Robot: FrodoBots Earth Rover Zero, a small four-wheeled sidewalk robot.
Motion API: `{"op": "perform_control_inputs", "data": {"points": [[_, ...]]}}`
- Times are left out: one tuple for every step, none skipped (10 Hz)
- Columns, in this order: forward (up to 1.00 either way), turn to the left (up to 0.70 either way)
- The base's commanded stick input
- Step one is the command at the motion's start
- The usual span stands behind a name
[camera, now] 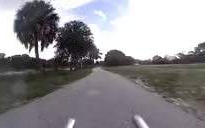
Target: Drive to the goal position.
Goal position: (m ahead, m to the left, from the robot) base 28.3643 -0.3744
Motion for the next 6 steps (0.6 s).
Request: {"op": "perform_control_inputs", "data": {"points": [[0.85, 0.0], [0.85, 0.0], [0.85, 0.0], [0.85, 0.0], [0.85, 0.0], [0.85, 0.0]]}}
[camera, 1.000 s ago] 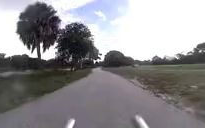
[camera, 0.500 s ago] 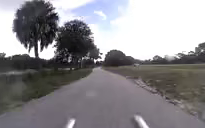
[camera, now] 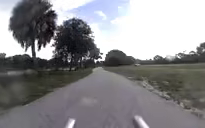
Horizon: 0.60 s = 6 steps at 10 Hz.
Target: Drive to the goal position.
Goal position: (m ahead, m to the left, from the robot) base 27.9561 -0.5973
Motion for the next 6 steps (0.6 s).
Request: {"op": "perform_control_inputs", "data": {"points": [[0.85, 0.0], [0.85, 0.0], [0.85, 0.0], [0.85, 0.0], [0.85, 0.0], [0.85, 0.0]]}}
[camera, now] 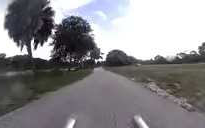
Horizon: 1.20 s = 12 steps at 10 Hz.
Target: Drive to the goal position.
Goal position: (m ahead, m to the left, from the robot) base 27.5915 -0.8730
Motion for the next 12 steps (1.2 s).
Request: {"op": "perform_control_inputs", "data": {"points": [[0.85, 0.0], [0.85, 0.0], [0.85, 0.0], [0.85, 0.0], [0.85, -0.01], [0.85, -0.11], [0.85, -0.22], [0.85, -0.32], [0.85, -0.33], [0.85, -0.12], [0.85, 0.0], [0.85, 0.0]]}}
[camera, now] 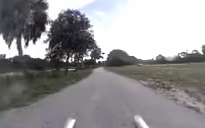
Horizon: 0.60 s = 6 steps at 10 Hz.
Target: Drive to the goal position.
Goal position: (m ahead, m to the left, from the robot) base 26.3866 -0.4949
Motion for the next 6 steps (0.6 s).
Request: {"op": "perform_control_inputs", "data": {"points": [[0.85, 0.0], [0.85, 0.0], [0.85, 0.0], [0.85, 0.0], [0.85, 0.0], [0.85, 0.0]]}}
